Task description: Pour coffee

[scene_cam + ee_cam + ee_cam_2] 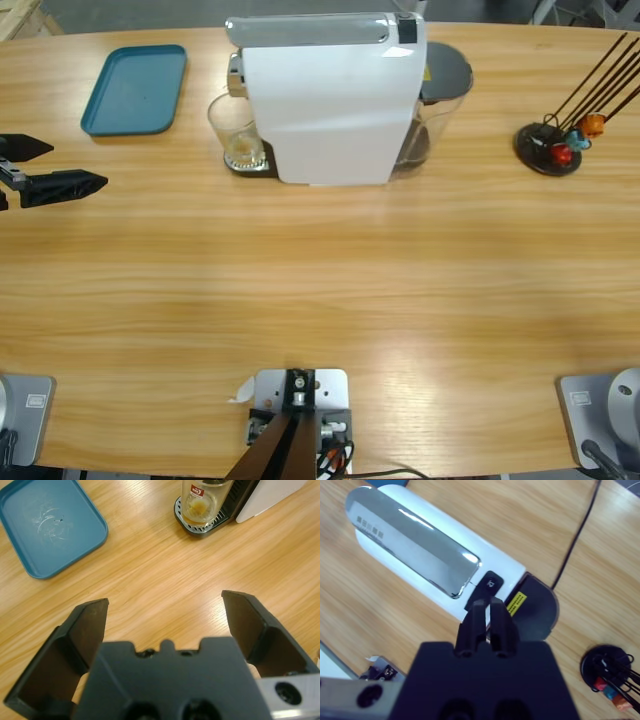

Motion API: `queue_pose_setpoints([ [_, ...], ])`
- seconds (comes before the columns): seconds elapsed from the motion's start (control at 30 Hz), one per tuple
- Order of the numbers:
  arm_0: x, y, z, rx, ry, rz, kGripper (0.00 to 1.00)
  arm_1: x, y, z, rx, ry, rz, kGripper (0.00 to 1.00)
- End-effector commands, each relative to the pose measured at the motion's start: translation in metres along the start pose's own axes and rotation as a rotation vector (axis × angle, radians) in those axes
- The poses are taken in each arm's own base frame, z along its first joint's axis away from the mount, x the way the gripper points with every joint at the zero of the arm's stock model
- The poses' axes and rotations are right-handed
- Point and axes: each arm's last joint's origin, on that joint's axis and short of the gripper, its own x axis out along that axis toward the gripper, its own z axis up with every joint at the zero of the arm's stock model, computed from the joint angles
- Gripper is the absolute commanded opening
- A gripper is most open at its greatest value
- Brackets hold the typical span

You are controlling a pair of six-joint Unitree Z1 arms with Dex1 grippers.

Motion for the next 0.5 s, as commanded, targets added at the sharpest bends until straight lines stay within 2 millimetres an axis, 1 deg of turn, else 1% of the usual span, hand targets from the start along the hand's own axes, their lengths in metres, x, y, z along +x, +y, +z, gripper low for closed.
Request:
queue_pose_setpoints([
  [0.03,0.011,0.002,-0.008,-0.016,0.051,0.02,0.996,0.023,0.003,0.008,-0.028,0.045,0.052,0.0],
  [0.17,0.012,0.002,-0.007,-0.015,0.053,0.02,0.995,0.028,0.002,0.011,-0.032,0.051,0.052,0.0],
  [0.37,0.012,0.002,-0.007,-0.014,0.056,0.02,0.996,0.044,-0.001,0.014,-0.029,0.082,0.037,0.0],
  [0.5,0.013,0.002,-0.007,-0.014,0.057,0.02,0.996,0.048,-0.002,0.015,-0.028,0.084,0.034,0.0],
])
